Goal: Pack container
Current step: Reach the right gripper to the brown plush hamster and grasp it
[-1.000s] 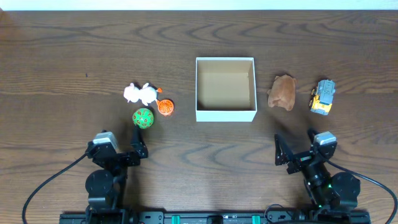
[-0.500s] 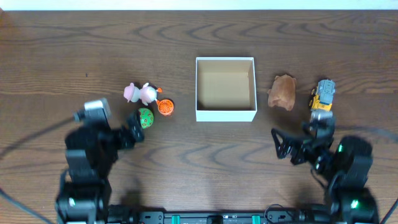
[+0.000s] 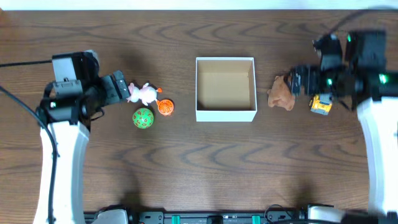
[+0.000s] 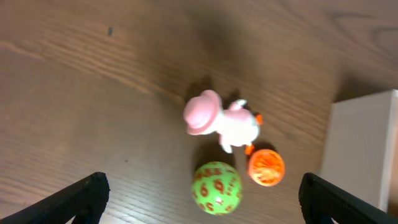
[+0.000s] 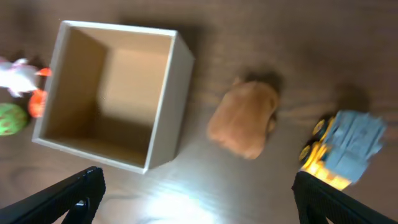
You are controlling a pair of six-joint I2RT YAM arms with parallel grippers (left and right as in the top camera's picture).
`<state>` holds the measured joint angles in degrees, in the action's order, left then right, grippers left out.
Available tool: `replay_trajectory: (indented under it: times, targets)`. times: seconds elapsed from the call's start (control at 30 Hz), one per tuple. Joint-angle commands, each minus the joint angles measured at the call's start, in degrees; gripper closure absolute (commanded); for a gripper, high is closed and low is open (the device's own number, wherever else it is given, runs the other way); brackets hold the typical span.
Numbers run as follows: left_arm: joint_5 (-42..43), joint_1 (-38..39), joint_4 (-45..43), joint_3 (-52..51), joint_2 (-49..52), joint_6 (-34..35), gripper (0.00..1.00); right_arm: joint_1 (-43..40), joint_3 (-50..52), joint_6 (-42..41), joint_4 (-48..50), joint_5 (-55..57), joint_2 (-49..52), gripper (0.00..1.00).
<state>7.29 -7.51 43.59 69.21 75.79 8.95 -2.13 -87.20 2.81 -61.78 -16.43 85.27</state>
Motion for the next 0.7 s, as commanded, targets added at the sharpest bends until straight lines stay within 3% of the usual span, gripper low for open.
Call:
replay_trajectory:
  times: [0.0,0.17,0.37,0.67]
  targets:
    - [-0.61,-2.95,0.96,1.42,2.29,-0.83,0.02,1.16,-5.22,3.72,-1.14,4.15,7.21,0.01]
    - [-0.63,-5.62,1.38,1.42,3.80,-0.79,0.02,1.14,-5.46,2.62,0.79,-2.34,15.30,0.01]
    - [-0.63,-5.81,1.36,1.42,3.93,-0.79,0.02,1.27,-5.46,-0.70,2.86,-2.16,23.80,0.01]
    - [-0.63,-5.81,1.36,1.42,3.96,-0.79,0.02,2.82,-5.46,-5.18,3.82,6.82,31.89,0.01]
